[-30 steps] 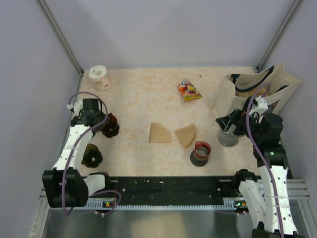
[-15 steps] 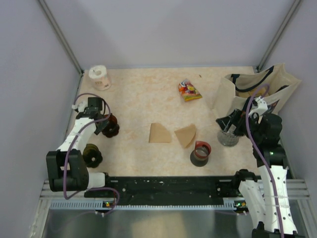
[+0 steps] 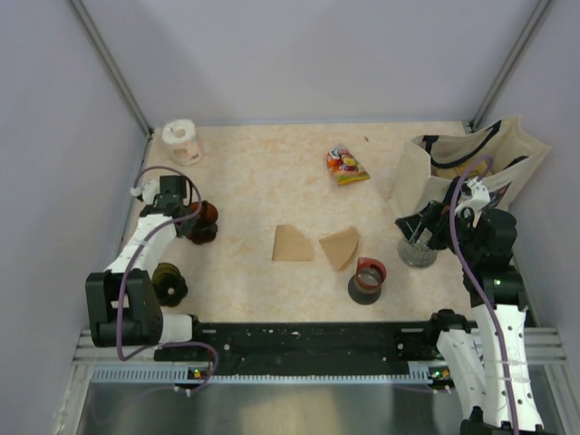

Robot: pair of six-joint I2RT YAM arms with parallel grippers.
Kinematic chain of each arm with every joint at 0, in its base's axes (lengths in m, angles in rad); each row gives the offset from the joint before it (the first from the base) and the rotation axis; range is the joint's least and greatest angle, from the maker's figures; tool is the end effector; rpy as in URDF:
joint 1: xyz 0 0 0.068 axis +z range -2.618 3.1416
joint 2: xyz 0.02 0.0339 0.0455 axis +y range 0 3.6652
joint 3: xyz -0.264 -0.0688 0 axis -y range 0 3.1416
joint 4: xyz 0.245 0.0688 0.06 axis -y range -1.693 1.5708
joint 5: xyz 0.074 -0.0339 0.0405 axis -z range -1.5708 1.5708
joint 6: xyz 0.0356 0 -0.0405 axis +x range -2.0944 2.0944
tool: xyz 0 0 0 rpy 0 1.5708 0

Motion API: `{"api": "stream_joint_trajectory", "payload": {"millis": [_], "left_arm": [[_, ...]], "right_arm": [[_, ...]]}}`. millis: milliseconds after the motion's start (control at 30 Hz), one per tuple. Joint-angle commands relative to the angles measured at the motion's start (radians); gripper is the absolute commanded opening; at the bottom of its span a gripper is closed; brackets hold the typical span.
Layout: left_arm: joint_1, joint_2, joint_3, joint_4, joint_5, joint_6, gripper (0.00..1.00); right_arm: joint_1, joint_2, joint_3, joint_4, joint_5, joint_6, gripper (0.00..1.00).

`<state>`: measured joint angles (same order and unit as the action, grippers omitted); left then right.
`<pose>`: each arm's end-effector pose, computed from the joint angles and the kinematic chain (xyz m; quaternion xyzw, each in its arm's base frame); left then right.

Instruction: Place the coffee filter in the dripper

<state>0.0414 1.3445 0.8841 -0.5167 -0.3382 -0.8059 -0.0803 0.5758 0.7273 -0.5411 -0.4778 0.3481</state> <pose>0.2664 0.0229 0.2265 -0.4324 0.8391 0.0418 0.3276 0.1303 0.0059 0.3134 0.0428 0.8166 0.2670 0.5100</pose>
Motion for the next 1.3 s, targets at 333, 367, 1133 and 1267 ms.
{"api": "stream_joint_trajectory", "payload": {"millis": [333, 367, 1133, 1267], "left_arm": [[0.0, -0.074, 0.041, 0.111, 0.521, 0.313, 0.0], [-0.006, -0.087, 0.044, 0.144, 0.627, 0.335, 0.0], [-0.482, -0.011, 0.435, 0.015, 1.233, 0.969, 0.0], [-0.555, -0.03, 0.426, 0.006, 1.153, 0.975, 0.0]], "right_arm": [[0.008, -0.021, 0.075, 0.012, -0.117, -0.024, 0.96], [0.008, -0.017, 0.078, 0.032, -0.154, -0.024, 0.96], [0.339, 0.156, 0.098, 0.307, -0.531, -0.526, 0.94], [0.496, 0.217, 0.164, 0.265, -0.32, -0.558, 0.91]]}}
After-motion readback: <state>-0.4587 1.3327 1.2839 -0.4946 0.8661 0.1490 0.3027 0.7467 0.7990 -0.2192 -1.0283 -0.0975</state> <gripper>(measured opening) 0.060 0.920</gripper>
